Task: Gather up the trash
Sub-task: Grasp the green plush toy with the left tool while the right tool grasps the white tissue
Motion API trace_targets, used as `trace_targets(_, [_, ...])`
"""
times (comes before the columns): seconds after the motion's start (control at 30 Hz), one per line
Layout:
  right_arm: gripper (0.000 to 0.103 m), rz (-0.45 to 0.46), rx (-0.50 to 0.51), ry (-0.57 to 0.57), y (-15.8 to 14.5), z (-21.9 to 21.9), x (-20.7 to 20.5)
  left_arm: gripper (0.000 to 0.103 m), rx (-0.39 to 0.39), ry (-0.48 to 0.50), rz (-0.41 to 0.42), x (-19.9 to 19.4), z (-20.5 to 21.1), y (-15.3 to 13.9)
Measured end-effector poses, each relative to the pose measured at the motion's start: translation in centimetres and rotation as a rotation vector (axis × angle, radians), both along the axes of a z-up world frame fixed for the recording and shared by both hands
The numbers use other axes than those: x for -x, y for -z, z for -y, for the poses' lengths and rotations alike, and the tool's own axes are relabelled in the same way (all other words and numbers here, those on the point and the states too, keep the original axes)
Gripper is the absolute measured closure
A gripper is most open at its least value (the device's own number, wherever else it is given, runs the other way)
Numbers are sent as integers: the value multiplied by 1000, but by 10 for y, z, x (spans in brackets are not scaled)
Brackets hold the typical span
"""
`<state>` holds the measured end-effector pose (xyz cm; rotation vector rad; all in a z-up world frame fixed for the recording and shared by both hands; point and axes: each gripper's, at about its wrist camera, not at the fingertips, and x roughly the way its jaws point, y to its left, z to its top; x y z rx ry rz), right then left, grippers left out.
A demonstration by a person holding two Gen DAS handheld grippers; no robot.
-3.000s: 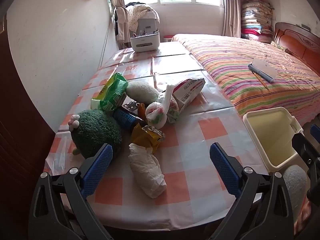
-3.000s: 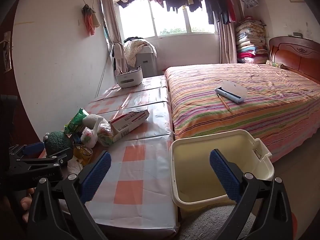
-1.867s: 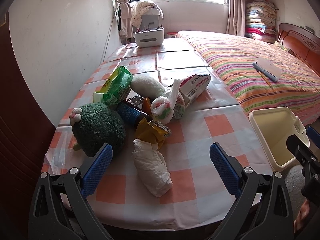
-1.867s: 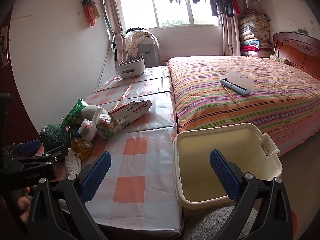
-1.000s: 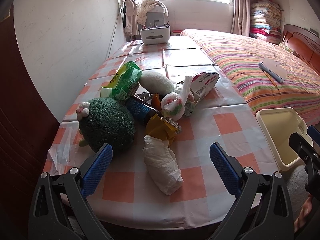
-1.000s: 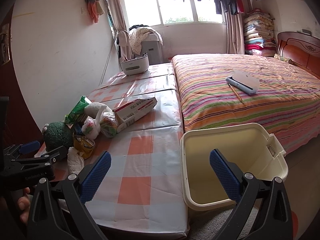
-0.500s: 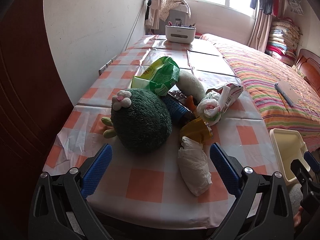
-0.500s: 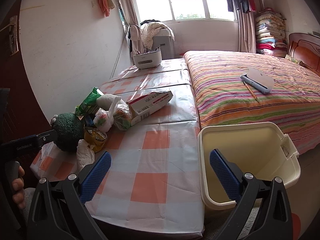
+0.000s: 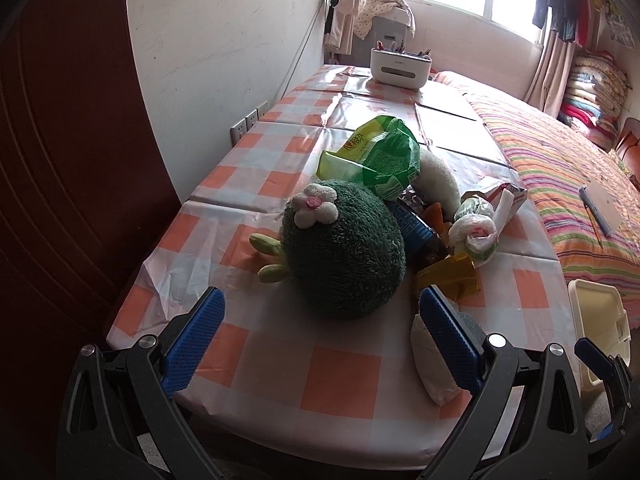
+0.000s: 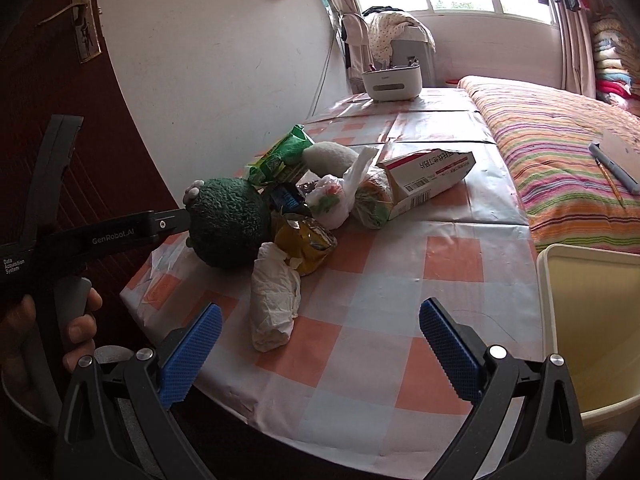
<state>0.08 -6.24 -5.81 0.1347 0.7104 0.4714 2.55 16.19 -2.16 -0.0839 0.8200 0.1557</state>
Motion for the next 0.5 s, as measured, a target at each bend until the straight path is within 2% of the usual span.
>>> trace_targets(0.07, [6, -21, -4, -49, 3, -17, -6, 7, -2, -8, -4, -6, -3, 2])
trace_targets(0.23, [6, -99, 59, -147, 20, -55, -29, 7, 3, -44, -25, -27, -17, 9])
trace_targets(0.5, [6, -120, 109, -161, 32, -72, -48, 7, 40, -55, -32, -44, -33, 18])
